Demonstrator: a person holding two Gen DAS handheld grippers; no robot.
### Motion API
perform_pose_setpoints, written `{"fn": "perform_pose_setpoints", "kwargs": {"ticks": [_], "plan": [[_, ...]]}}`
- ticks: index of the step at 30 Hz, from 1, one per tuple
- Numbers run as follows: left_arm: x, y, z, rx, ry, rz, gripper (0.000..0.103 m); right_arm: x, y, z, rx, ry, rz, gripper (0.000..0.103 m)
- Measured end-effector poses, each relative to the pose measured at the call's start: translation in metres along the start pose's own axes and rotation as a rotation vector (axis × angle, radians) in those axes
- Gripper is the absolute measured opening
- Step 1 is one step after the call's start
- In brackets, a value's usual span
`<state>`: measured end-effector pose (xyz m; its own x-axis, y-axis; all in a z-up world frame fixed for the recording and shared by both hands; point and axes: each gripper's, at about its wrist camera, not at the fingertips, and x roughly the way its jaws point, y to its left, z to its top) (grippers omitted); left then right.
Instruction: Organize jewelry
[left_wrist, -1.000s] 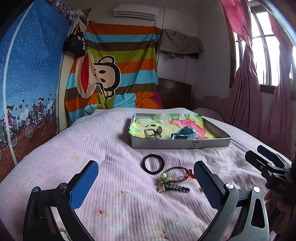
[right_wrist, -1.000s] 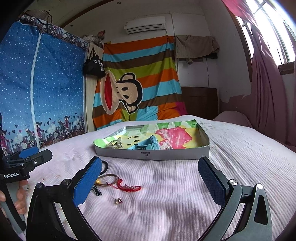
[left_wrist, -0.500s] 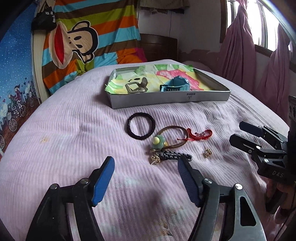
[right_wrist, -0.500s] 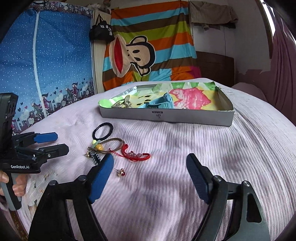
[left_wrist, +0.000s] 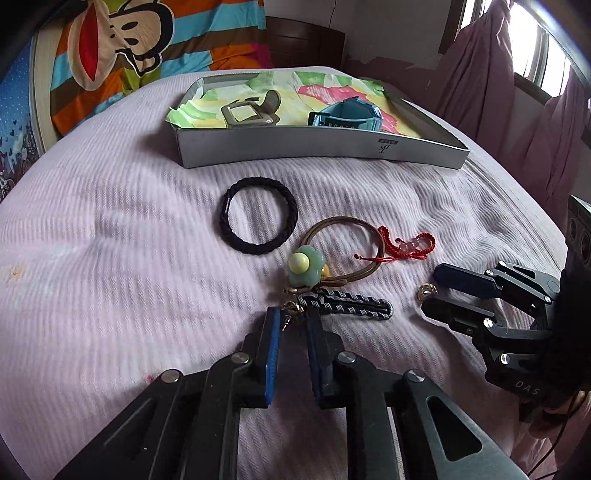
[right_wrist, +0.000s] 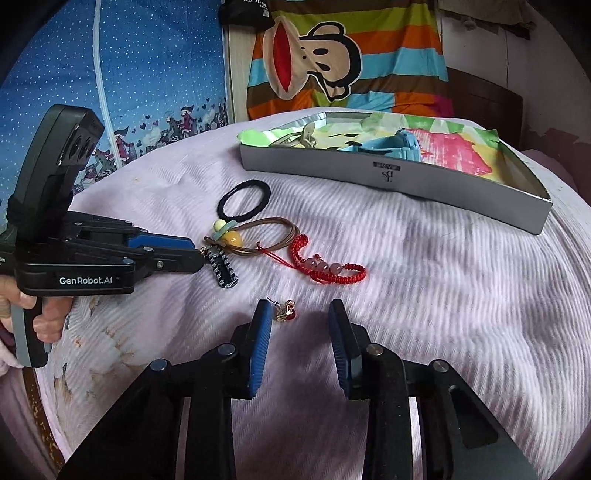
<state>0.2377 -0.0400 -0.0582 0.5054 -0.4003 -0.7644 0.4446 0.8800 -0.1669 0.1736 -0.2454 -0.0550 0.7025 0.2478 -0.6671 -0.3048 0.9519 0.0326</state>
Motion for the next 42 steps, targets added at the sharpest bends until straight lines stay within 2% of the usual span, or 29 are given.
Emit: {"fn": "perform_pose_setpoints", "kwargs": {"ticks": [6,9,10,14,18,24,27,30,35,38,42], "plan": [[0.005,-0.006,0.000,0.024,0.019,0.018,0.012,0.012,0.001,0.000,0.001,0.037,0.024,0.028],[-0.001,-0.006,-0.001,0.012,0.000,0.013,0.011,0.015,0.003,0.002,-0.009,0.044,0.019,0.014],[-0.005,-0.007,-0.003,0.008,-0.012,0.010,0.011,0.015,0.003,0.002,-0.008,0.043,0.019,0.011],[-0.025,-0.019,-0.012,0.041,-0.101,0.007,0.011,0.009,0.001,0.001,0.001,0.014,0.025,0.011],[-0.046,-0.030,-0.009,0.072,-0.214,0.004,0.011,-0.009,0.001,0.000,-0.002,-0.069,0.022,0.011],[-0.073,-0.028,0.030,-0.009,-0.381,-0.040,0.011,-0.042,-0.015,0.019,0.042,-0.223,-0.020,0.011],[-0.075,-0.023,0.063,-0.076,-0.435,-0.044,0.011,-0.054,-0.030,0.040,0.058,-0.282,-0.061,0.011],[-0.070,-0.023,0.097,-0.099,-0.477,-0.046,0.011,-0.062,-0.050,0.064,0.084,-0.326,-0.090,0.011],[-0.042,-0.023,0.146,-0.129,-0.456,-0.061,0.011,-0.060,-0.081,0.107,0.126,-0.370,-0.133,0.011],[-0.014,-0.019,0.170,-0.153,-0.396,-0.063,0.011,-0.045,-0.101,0.131,0.180,-0.365,-0.129,0.011],[0.025,-0.012,0.199,-0.187,-0.275,-0.048,0.011,-0.011,-0.117,0.158,0.191,-0.293,-0.164,0.011]]}}
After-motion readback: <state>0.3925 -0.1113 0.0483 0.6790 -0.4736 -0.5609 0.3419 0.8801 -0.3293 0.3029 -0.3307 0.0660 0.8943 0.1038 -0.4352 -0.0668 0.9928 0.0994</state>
